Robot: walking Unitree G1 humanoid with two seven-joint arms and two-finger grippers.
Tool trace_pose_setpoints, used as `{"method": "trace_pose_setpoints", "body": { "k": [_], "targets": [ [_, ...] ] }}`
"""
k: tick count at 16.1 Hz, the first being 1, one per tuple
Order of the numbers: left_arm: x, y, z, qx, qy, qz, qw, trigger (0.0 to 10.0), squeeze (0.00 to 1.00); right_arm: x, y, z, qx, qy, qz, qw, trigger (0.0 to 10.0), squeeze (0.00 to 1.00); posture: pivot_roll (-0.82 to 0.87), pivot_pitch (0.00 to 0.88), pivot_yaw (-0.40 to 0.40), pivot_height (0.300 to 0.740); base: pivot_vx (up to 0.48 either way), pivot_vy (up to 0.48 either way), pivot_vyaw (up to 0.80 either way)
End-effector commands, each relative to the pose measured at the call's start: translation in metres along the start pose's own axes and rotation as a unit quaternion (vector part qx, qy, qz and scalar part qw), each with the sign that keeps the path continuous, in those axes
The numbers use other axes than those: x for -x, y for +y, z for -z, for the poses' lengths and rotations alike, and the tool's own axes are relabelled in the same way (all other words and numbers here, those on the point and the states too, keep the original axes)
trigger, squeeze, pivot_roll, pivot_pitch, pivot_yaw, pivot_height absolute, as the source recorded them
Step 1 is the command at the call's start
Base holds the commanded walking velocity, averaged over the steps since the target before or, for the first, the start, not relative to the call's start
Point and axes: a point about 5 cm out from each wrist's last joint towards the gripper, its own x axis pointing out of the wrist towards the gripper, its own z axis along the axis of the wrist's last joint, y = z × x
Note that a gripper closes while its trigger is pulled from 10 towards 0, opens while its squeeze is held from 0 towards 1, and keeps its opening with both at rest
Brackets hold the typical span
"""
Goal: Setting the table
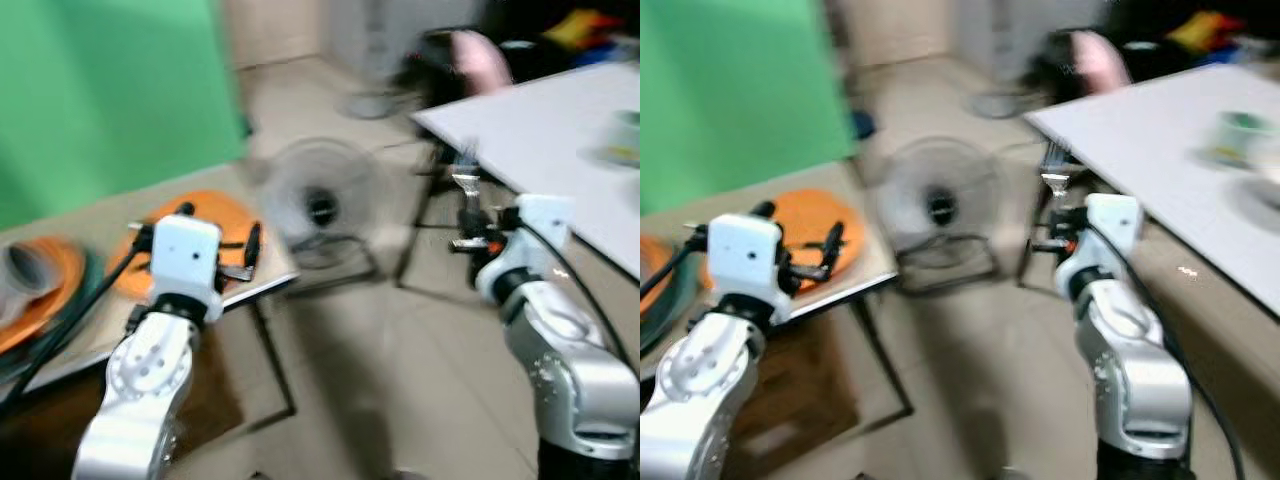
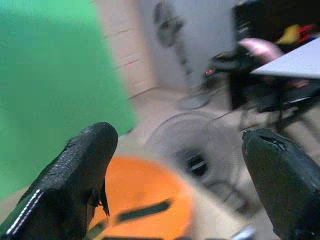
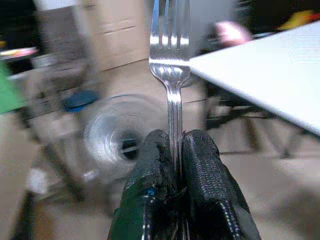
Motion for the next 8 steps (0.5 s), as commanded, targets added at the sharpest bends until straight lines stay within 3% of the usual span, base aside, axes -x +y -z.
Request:
{"method": "trace_pose_setpoints", "body": {
  "k": [1,8],
  "targets": [
    [0.0009,0.0076,-0.0005,-0.006,0.0,-0.014,1.0,10.0,0.0,-0.0032,0.0075,-0.0038,-0.001,-0.008,-0.011,1.0,10.0,0.0,-0.06,0.0,0.041,0.74,0.307,0.0,-0.8],
    [0.0024,0.0134,-0.0001,-0.013,0.003,-0.015,1.0,10.0,0.0,-0.0125,0.0167,-0.0071,0.013,-0.002,-0.039,0.999,10.0,0.0,-0.05,0.003,0.037,0.74,0.394,0.0,-0.76]
  ]
}}
